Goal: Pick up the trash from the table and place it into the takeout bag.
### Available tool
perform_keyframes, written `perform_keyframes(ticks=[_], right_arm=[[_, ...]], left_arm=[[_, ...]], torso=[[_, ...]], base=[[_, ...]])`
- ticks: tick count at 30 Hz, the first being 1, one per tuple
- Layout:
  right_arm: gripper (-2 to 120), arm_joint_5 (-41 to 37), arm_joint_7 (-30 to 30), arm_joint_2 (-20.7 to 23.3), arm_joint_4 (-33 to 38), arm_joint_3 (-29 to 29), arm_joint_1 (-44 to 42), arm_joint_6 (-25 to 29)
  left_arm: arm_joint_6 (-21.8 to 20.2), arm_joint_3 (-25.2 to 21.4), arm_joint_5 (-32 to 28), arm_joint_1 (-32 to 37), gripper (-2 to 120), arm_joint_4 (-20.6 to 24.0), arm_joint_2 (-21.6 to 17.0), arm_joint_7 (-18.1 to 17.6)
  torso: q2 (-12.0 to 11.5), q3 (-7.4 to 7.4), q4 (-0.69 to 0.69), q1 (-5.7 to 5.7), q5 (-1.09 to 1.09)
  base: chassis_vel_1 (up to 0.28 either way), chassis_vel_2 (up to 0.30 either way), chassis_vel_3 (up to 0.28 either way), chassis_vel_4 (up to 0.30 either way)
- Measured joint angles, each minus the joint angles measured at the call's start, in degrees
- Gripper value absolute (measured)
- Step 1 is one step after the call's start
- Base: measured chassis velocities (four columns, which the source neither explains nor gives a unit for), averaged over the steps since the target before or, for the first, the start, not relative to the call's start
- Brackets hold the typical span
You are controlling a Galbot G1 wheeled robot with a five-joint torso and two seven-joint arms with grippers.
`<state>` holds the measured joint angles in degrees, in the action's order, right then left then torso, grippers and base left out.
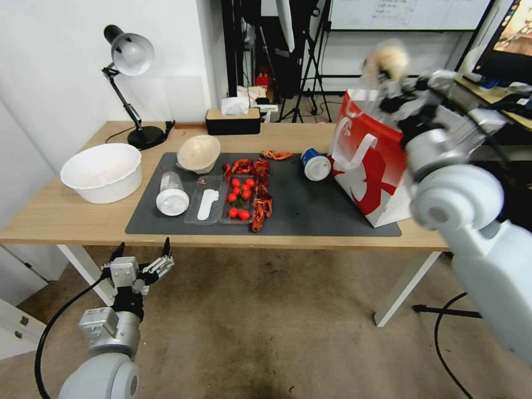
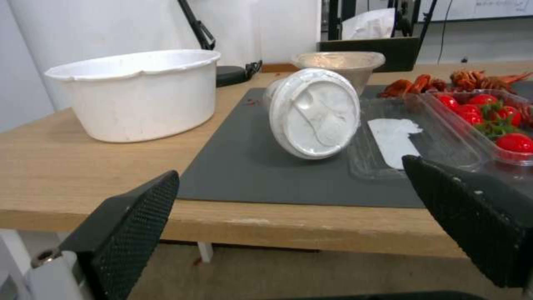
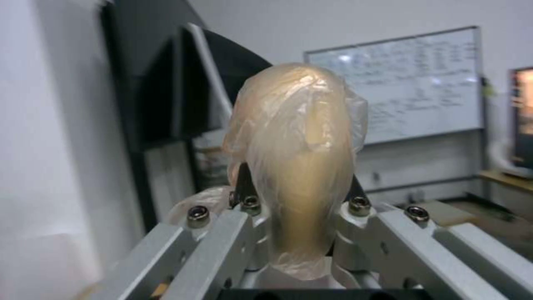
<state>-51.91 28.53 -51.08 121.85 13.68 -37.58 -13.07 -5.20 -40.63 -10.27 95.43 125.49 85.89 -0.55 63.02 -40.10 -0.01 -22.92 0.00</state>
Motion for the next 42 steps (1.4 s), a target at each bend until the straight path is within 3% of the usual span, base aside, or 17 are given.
perform_keyframes(ticks=[5, 13, 22, 28, 35, 37, 42], right_arm=[[8, -0.51, 8.89, 1.65, -5.44, 4.1, 2.32, -7.56], [10, -1.38, 14.74, 0.48, -8.27, 3.86, 2.89, -14.39], [45, -2.68, 15.96, -0.14, -8.8, 3.64, 2.88, -15.97], [61, -2.69, 15.96, -0.14, -8.85, 3.61, 2.92, -16.01], [92, -2.68, 15.91, -0.29, -8.83, 3.56, 3.07, -16.25], [95, -2.68, 15.82, -0.3, -8.82, 3.56, 3.21, -16.18], [100, -3.78, 11.7, -0.17, -7.89, 3.69, 3.99, -9.86]], left_arm=[[0.14, 0.27, 0.21, 0.54, 100, 0.63, 0.1, 0.05], [0.48, 0.16, 0.22, 0.84, 100, 1.06, 0.04, 0.08], [0.63, 0.18, 0.22, 0.73, 100, 0.74, 0.07, 0.1], [0.65, 0.25, 0.23, 0.53, 100, 0.37, 0.09, 0.12], [0.72, 0.3, 0.27, 0.39, 100, 0.04, 0.09, 0.12], [0.73, 0.3, 0.27, 0.39, 100, 0.04, 0.08, 0.12], [0.74, 0.27, 0.27, 0.34, 100, 0.04, 0.04, 0.12]], torso=[[0.0, -0.01, 0.01, 0.0, 0.01], [0.0, -0.01, 0.01, 0.0, 0.0], [0.0, -0.01, 0.01, 0.0, -0.01], [0.0, -0.01, 0.01, 0.0, -0.01], [0.0, -0.01, 0.0, 0.0, 0.0], [0.0, -0.01, 0.0, 0.0, 0.0], [0.0, -0.01, 0.01, 0.0, -0.01]], base=[[0.0, 0.0, 0.0, 0.0], [0.0, 0.0, 0.0, 0.0], [0.0, 0.0, 0.0, 0.0], [0.0, 0.0, 0.0, 0.0], [0.0, 0.0, 0.0, 0.0], [0.0, 0.0, 0.0, 0.0], [0.0, 0.0, 0.0, 0.0]])
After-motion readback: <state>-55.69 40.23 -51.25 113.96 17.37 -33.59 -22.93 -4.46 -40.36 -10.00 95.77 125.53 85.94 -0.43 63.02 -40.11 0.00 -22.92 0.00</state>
